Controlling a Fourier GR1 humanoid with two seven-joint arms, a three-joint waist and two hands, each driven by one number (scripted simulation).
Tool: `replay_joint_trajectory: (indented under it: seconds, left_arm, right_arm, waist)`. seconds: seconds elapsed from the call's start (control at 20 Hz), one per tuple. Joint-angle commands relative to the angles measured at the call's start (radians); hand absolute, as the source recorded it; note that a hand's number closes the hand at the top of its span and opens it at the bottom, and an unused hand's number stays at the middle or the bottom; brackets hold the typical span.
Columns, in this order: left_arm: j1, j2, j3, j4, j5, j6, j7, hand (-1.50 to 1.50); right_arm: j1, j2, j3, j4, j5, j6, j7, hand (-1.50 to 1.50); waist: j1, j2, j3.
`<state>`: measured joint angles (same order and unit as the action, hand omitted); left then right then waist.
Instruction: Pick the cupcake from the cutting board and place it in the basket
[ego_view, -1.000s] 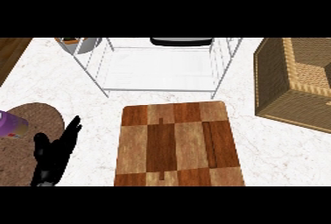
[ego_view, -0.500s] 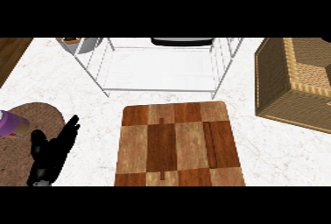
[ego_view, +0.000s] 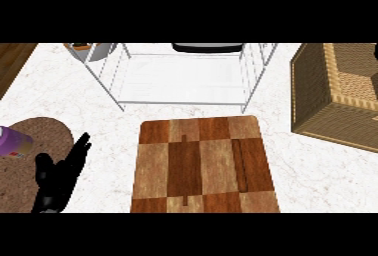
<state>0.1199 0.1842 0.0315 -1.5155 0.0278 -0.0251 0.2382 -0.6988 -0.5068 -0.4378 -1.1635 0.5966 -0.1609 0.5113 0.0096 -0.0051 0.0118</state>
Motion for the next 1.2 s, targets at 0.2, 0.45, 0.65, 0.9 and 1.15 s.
replay_joint_trajectory:
  seconds: [0.2, 0.45, 0.65, 0.9, 1.15]
  left_arm:
    - [-0.041, 0.0, 0.032, 0.156, 0.006, -0.009, 0.02, 0.0]
    - [0.007, -0.04, -0.001, 0.141, -0.015, 0.009, 0.019, 0.0]
    - [0.017, -0.004, 0.011, 0.074, 0.0, -0.02, 0.063, 0.0]
    - [0.083, -0.035, -0.004, 0.074, -0.018, -0.01, -0.007, 0.0]
    - [0.022, -0.019, 0.023, 0.08, -0.006, -0.006, 0.056, 0.0]
  right_arm:
    - [0.058, -0.117, 0.009, 0.082, 0.018, 0.059, -0.131, -1.5]
    - [0.057, -0.14, -0.02, 0.102, -0.01, 0.04, -0.189, -1.5]
    - [0.04, -0.133, -0.054, 0.071, -0.048, 0.011, -0.165, -1.5]
    - [0.128, -0.145, -0.17, 0.033, -0.144, 0.002, -0.162, -1.5]
    - [0.218, -0.249, -0.258, 0.01, -0.191, 0.068, -0.166, -1.5]
  waist:
    - [-0.012, 0.009, -0.012]
    - [-0.009, 0.008, -0.012]
    - [-0.006, 0.006, -0.012]
    - [-0.018, 0.002, -0.012]
    - [-0.029, 0.003, -0.012]
